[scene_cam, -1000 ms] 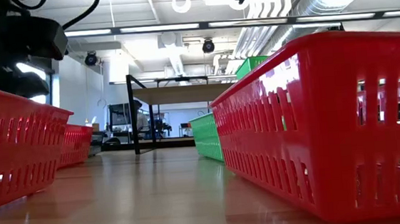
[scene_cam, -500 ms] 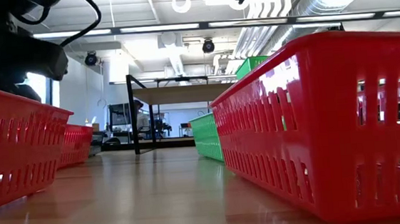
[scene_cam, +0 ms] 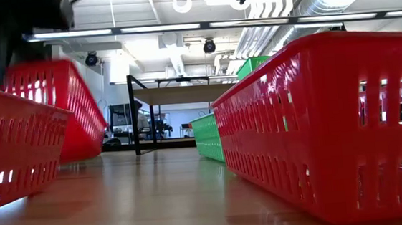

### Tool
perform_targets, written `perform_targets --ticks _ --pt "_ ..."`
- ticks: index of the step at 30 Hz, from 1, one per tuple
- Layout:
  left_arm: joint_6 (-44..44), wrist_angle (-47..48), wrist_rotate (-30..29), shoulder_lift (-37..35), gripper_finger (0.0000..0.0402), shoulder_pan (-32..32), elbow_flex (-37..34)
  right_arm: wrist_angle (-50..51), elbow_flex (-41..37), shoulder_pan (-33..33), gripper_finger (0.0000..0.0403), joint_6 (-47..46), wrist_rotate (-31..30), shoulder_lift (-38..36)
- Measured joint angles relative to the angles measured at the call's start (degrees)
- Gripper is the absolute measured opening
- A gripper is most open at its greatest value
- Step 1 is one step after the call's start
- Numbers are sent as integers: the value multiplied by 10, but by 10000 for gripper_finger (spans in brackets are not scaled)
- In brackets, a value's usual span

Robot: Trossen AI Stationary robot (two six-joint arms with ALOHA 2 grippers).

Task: Stack baskets on shelf by color
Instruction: Put the top red bin on the shelf

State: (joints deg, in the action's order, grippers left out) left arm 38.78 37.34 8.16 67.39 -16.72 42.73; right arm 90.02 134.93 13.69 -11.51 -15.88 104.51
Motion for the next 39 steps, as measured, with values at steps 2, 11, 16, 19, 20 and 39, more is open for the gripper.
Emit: perform_targets --ticks 2,11,16,19,20,39 --pt "-12 13 -7 -10 4 0 24 0 0 0 92 0 0 0" --pt "-84 111 -68 -31 2 17 138 0 0 0 92 0 0 0" --pt "-131 178 -107 -29 2 36 183 0 0 0 92 -3 0 0" --pt "-154 194 -115 -29 2 52 204 0 0 0 92 -11 0 0" --pt "-162 200 -119 -29 2 57 210 0 0 0 92 -15 0 0" --pt "-365 259 -181 -29 1 147 352 0 0 -9 92 -104 -2 0"
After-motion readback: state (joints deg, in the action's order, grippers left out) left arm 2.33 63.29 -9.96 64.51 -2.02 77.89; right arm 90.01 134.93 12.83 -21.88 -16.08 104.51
